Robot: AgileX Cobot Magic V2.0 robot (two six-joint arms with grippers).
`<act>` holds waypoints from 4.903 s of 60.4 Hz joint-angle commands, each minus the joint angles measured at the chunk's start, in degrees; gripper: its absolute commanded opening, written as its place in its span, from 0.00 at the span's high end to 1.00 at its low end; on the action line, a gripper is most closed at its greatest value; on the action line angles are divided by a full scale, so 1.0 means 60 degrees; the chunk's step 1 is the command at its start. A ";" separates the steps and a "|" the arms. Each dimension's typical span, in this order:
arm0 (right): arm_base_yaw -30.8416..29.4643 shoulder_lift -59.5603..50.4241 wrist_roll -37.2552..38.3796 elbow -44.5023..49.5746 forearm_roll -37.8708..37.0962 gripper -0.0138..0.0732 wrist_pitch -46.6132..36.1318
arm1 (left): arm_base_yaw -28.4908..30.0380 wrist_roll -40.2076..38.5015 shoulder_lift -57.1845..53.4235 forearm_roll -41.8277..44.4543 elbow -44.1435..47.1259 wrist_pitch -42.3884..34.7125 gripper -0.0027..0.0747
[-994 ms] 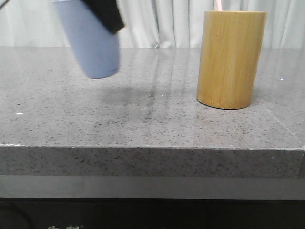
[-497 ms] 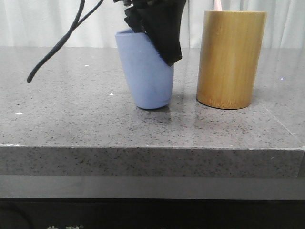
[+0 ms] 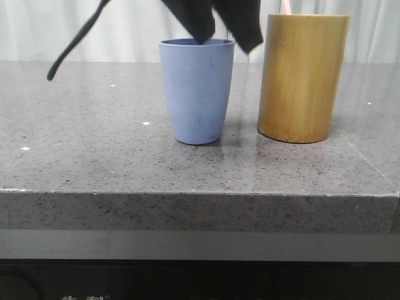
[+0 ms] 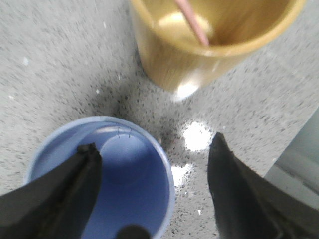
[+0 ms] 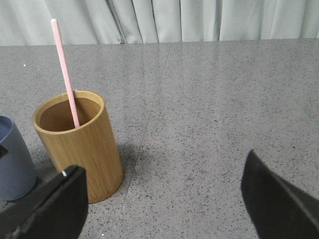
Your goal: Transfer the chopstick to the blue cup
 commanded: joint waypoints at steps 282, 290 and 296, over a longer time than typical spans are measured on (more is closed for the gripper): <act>0.5267 0.8960 -0.1065 -0.7786 0.0109 0.61 -0.2578 | 0.4993 -0.2226 -1.7174 0.0541 1.4381 -0.7361 0.99; 0.4652 0.8749 -0.1065 -0.8937 0.0109 0.73 -0.0199 | 0.4993 -0.2226 -1.7174 0.0541 1.4381 -0.7361 0.99; 0.4075 0.8597 -0.1065 -0.9484 0.0109 0.84 0.0960 | 0.4993 -0.2226 -1.7174 0.0541 1.4381 -0.7361 0.99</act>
